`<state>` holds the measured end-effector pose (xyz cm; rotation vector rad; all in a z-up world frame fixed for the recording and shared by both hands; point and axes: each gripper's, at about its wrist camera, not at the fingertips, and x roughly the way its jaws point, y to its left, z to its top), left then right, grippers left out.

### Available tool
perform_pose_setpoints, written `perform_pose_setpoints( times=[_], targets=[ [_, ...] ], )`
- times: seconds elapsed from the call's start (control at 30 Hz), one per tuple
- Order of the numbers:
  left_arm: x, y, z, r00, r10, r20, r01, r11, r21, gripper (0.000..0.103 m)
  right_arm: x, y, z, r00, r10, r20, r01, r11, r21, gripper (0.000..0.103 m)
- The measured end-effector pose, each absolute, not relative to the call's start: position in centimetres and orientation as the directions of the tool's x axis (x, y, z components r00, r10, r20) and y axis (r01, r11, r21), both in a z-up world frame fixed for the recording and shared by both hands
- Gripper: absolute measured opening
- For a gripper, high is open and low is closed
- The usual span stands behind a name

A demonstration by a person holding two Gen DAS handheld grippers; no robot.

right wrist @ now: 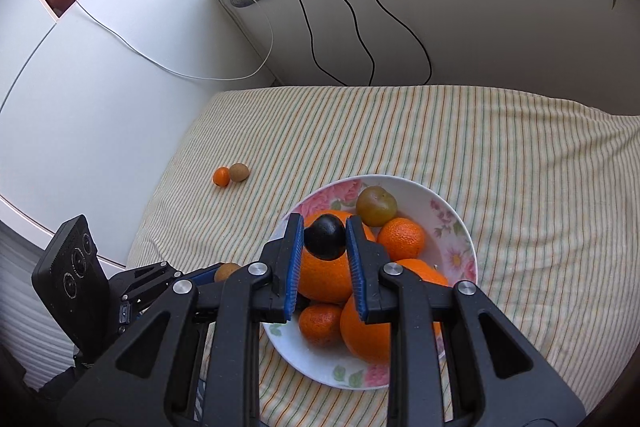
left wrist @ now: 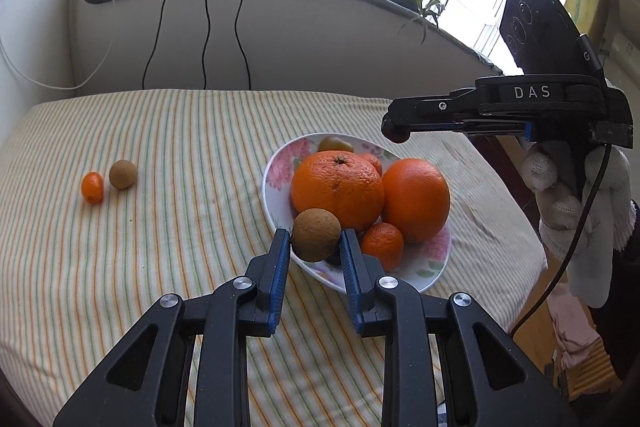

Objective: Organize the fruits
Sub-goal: 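Carry the brown kiwi and plum into the plate and open both grippers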

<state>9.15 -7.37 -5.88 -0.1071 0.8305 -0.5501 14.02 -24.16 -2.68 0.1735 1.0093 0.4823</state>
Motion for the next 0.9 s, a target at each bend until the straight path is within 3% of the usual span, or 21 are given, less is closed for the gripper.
perform_pose_setpoints(
  times=[0.9],
  targets=[
    [10.4, -8.4, -6.7, 0.534, -0.479, -0.697, 0.402, 0.869, -0.289, 0.024, 15.8, -29.5, -6.4, 0.431, 0.395, -0.812, -0.172, 0.919, 0.355, 0.024]
  ],
)
